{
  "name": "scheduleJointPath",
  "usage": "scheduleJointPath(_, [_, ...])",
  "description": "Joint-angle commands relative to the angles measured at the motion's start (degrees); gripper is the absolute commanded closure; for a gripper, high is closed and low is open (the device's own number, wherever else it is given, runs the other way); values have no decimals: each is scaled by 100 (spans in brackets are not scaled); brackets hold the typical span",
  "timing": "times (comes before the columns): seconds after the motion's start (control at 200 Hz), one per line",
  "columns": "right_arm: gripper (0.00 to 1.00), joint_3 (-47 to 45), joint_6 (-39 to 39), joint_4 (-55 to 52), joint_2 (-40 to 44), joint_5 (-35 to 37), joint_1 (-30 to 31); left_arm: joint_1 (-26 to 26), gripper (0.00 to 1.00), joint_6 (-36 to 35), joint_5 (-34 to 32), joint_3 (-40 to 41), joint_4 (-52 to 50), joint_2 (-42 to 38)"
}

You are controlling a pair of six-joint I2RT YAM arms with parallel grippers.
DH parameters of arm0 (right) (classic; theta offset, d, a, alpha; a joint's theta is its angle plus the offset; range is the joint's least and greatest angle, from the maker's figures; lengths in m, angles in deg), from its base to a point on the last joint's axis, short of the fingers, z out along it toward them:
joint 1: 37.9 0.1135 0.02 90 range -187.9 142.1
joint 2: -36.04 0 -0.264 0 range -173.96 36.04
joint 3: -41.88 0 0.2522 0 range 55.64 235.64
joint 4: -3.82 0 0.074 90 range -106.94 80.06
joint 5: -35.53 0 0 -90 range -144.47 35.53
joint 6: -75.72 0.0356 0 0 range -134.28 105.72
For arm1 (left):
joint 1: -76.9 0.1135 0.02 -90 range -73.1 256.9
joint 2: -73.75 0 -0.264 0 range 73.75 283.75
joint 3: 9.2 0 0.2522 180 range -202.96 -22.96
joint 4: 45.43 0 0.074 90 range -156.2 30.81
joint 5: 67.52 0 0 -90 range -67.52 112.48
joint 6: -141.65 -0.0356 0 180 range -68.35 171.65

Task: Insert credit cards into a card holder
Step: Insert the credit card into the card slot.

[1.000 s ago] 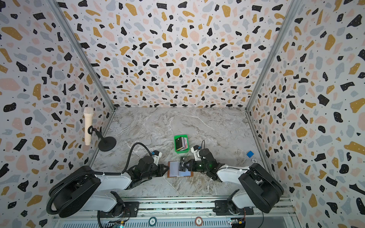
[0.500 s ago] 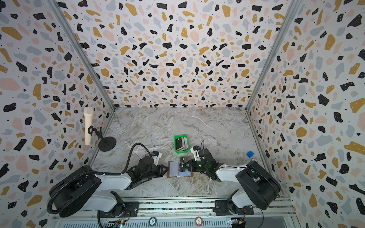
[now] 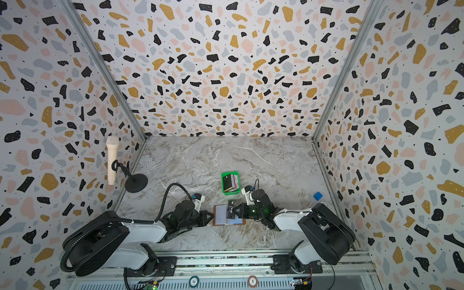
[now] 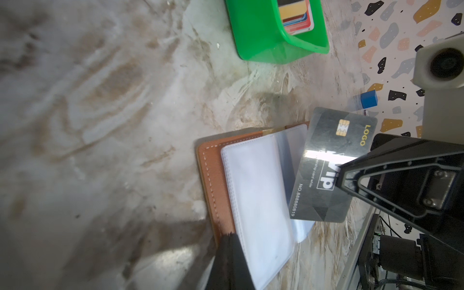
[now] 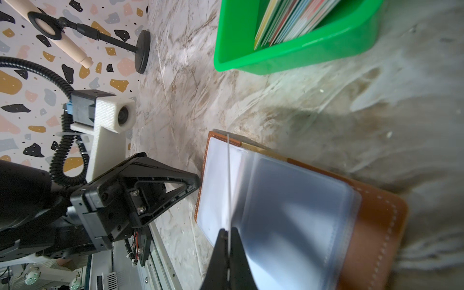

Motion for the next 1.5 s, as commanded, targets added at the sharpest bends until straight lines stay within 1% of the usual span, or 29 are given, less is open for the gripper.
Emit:
scheduleJointPath(0.0, [100,105,165,202,-91,-161,35,-14,100,66,99,100,257,32])
scheduleJointPath(0.235, [100,87,321,294,-157,-271,49,-16,100,126,143,150,344,37])
scheduleJointPath(0.451, [100,139,383,-133,-207,-236,37,-16,100,160,160,163,362,22])
scheduleJointPath(0.621, [100,81,480,-187,-205,-218,-4,-10,100,189,176,190,405,29])
scheduleJointPath(0.906, [100,83,591,36,-397,-588,-26,-11,100,188,204,182,432,48])
scheduleJointPath(1.131, [100,138,586,-2,-460,-717,-58,-16,100,188,214,154,432,74])
scheduleJointPath(1.497, [100,262,583,67,-795,-976,-88,-17,100,170,256,120,441,152])
